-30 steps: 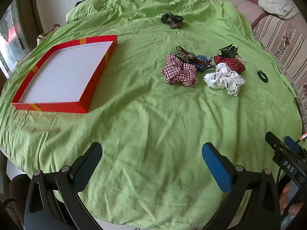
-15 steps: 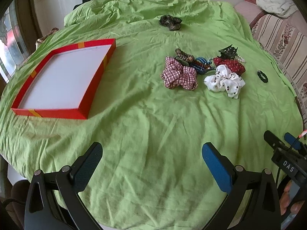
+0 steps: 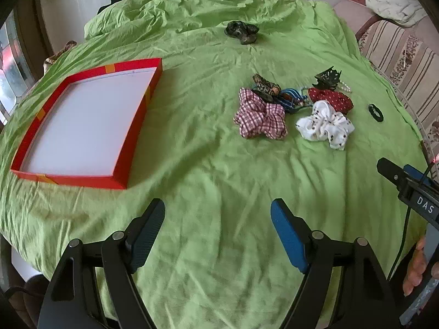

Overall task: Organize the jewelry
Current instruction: 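Move both tools toward the pile of scrunchies, then grasp the red plaid scrunchie with the left tool while the right tool grasps the white cherry scrunchie, then carry both scrunchies over the red tray and open both tools to drop them, then move both open tools back to the remaining accessories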

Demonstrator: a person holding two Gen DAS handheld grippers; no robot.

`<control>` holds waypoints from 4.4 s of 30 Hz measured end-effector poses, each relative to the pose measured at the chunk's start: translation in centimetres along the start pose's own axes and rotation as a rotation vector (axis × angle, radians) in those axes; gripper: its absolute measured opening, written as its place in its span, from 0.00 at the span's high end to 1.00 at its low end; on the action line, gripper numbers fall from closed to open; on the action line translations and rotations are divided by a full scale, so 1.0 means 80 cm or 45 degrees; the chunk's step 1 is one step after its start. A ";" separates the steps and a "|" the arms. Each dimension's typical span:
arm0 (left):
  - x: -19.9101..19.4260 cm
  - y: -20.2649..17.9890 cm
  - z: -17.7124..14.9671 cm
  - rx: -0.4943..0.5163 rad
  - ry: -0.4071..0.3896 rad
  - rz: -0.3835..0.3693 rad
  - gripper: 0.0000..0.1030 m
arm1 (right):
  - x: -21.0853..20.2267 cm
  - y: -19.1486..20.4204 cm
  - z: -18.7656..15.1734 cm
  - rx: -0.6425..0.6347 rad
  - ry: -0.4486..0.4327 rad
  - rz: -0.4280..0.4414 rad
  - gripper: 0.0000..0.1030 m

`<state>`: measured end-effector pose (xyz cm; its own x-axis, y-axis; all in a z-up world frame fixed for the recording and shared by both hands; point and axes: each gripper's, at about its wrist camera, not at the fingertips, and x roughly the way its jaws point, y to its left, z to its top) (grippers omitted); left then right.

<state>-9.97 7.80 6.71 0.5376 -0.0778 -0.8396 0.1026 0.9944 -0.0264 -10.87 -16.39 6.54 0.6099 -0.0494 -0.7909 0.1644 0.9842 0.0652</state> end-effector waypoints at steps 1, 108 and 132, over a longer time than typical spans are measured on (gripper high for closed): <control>0.001 0.001 0.002 0.004 -0.003 0.004 0.23 | 0.003 0.002 0.003 0.000 0.008 0.013 0.17; 0.059 0.408 0.200 -0.524 -0.098 0.163 0.47 | 0.113 0.404 0.167 -0.438 0.054 0.437 0.44; -0.022 0.118 0.097 -0.145 -0.038 -0.046 0.38 | 0.012 0.026 0.017 0.011 0.123 0.243 0.44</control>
<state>-3.44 16.77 12.16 0.5600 -0.1137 -0.8207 0.0273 0.9925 -0.1189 -8.88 -14.65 6.78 0.5534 0.1549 -0.8184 0.0600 0.9726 0.2247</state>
